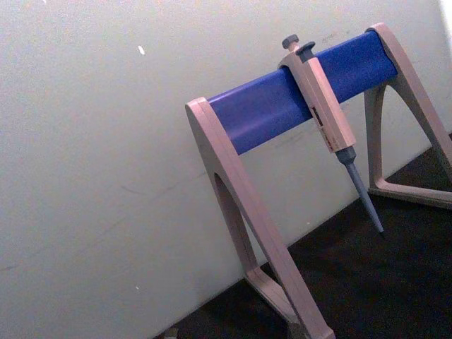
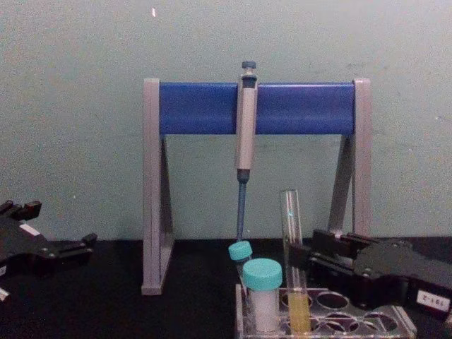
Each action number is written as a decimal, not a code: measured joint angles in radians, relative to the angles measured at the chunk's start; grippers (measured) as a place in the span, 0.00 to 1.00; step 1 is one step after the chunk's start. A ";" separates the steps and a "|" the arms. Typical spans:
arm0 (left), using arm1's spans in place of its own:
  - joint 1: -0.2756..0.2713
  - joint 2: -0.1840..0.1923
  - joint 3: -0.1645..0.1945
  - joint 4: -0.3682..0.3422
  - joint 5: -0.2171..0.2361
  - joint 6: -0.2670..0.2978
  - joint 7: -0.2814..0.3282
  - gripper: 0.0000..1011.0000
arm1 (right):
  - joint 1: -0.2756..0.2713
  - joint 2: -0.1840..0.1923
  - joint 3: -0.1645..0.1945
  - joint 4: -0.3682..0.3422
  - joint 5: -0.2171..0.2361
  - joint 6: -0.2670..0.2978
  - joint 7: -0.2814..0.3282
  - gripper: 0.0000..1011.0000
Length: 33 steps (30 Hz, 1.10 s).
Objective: Pick up the test tube from the test tube rack, shake it, then place it back into the test tube rack.
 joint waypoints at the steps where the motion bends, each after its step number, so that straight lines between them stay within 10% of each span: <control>1: 0.000 0.000 0.000 0.000 0.000 0.000 0.000 0.99 | 0.000 0.000 0.000 0.000 0.000 0.000 0.000 0.50; 18: 0.000 0.000 0.000 0.000 0.000 0.000 0.000 0.99 | 0.000 0.000 0.000 -0.001 0.002 -0.001 0.001 0.99; 33: 0.000 0.000 0.000 0.000 0.000 0.000 0.000 0.99 | 0.005 0.007 0.012 -0.035 0.011 -0.027 0.017 0.99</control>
